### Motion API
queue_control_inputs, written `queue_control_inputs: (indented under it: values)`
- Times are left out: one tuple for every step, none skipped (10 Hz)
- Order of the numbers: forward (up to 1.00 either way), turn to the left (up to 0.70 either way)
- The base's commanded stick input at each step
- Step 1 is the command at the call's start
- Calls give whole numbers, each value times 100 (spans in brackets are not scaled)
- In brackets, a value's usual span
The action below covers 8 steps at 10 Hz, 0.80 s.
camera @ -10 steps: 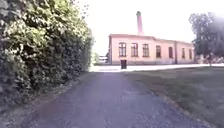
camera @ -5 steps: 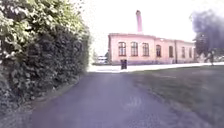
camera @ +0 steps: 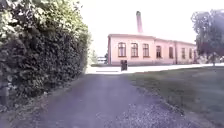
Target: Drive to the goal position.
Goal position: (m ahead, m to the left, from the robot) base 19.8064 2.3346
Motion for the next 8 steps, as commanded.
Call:
queue_control_inputs:
  values:
    - [70,0]
    - [70,0]
    - [70,0]
    - [70,0]
    - [70,0]
    - [70,5]
    - [70,14]
    - [70,7]
